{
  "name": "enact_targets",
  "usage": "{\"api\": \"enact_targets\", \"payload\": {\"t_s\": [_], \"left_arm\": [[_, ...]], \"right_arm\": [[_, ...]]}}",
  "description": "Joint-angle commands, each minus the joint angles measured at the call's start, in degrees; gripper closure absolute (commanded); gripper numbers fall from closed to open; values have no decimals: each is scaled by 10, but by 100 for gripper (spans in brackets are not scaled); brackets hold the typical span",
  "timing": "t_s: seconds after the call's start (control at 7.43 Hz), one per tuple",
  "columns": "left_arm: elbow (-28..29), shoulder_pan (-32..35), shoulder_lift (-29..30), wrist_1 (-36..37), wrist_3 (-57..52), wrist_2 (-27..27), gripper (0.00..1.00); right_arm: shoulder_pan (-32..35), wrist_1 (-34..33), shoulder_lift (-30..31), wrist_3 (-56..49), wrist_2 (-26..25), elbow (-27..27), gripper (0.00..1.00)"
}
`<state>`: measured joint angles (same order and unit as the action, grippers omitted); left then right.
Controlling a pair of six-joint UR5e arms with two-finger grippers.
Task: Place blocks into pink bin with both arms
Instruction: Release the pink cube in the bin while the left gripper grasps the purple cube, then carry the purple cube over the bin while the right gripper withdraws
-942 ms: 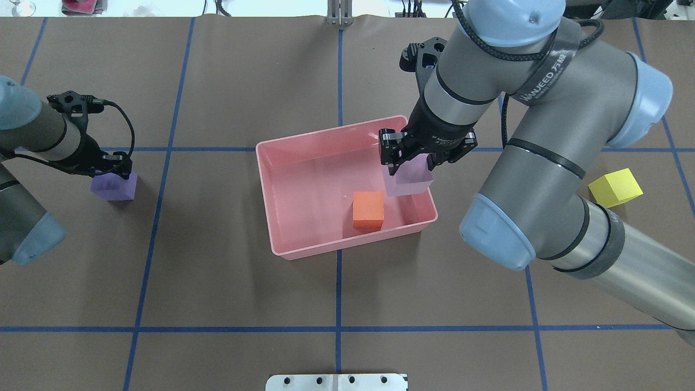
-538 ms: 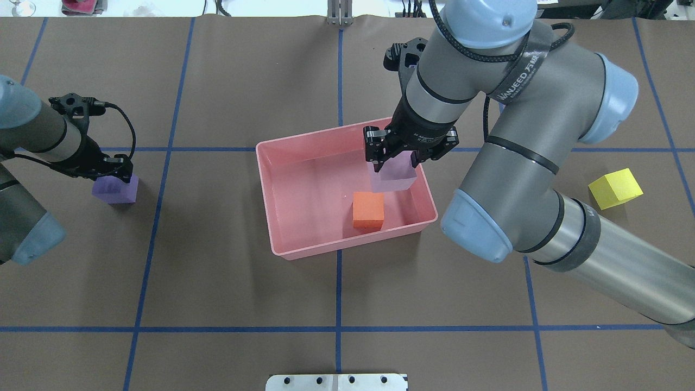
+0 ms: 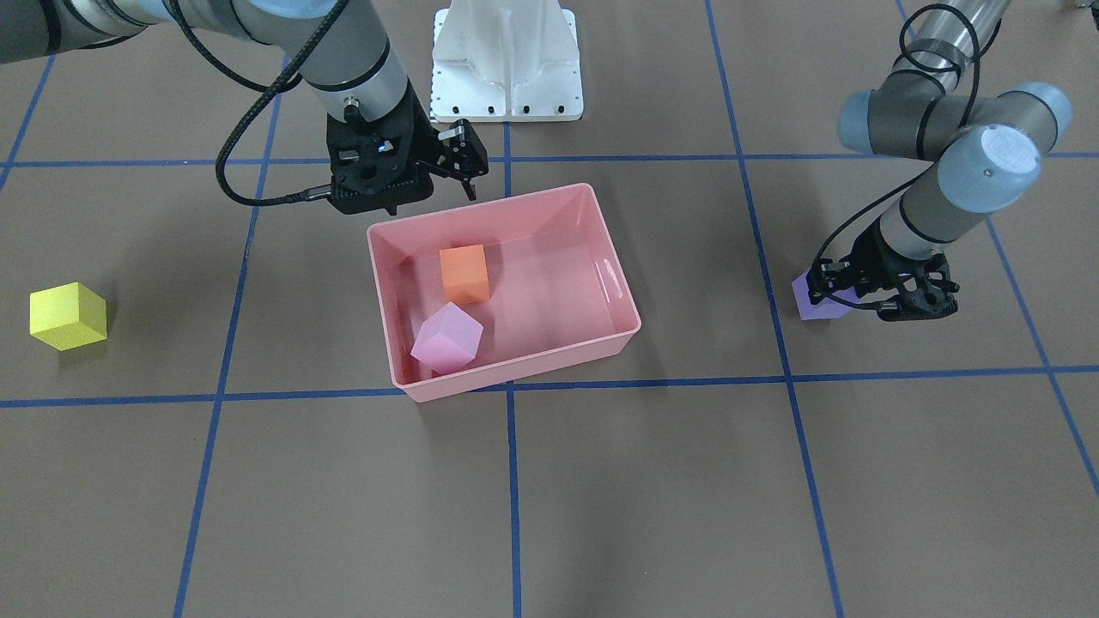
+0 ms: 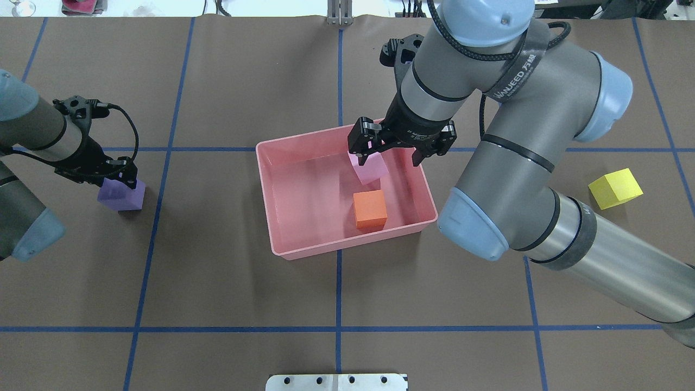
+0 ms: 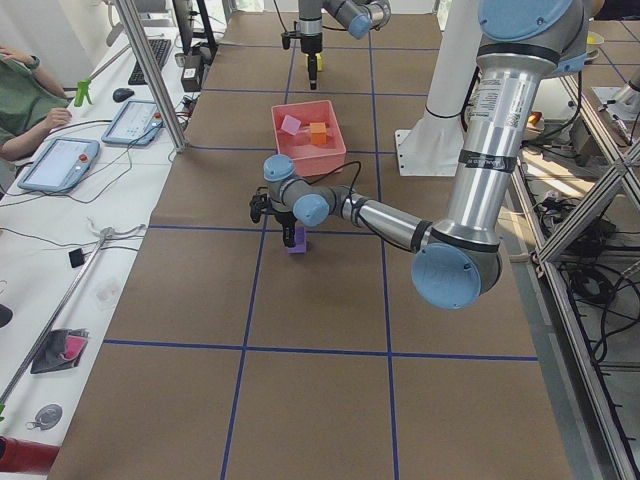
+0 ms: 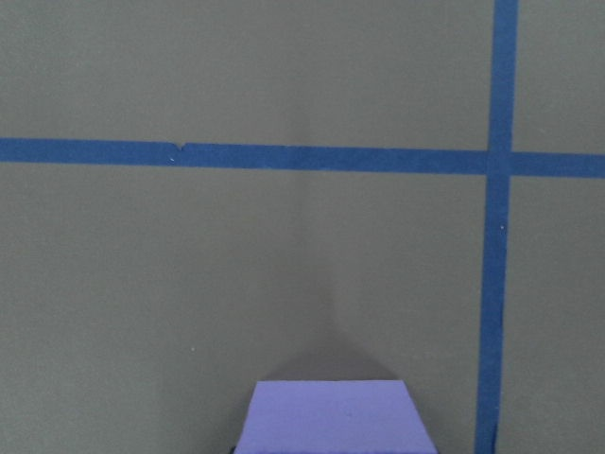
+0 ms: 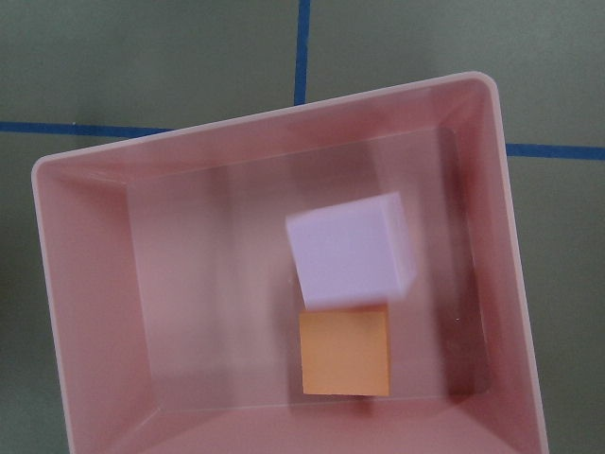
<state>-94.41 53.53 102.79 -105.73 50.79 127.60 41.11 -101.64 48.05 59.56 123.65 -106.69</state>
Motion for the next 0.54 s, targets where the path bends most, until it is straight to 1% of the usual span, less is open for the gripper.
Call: {"api": "enact_targets", "payload": {"t_s": [0.0,0.13,0.27,0.4], "left_arm": [[-43,41,69,136,-1,39,100],[-79,44,126,241,-1,39,100],[-104,47,203,346,4,38,100],[-117,45,267,427,24,39,100]], "right_arm": [[17,-3,12,-7,4,-2,0],[44,-2,32,-15,6,-4,0],[69,-4,59,-58,9,-11,0],[100,-5,95,-124,11,-21,0]]}}
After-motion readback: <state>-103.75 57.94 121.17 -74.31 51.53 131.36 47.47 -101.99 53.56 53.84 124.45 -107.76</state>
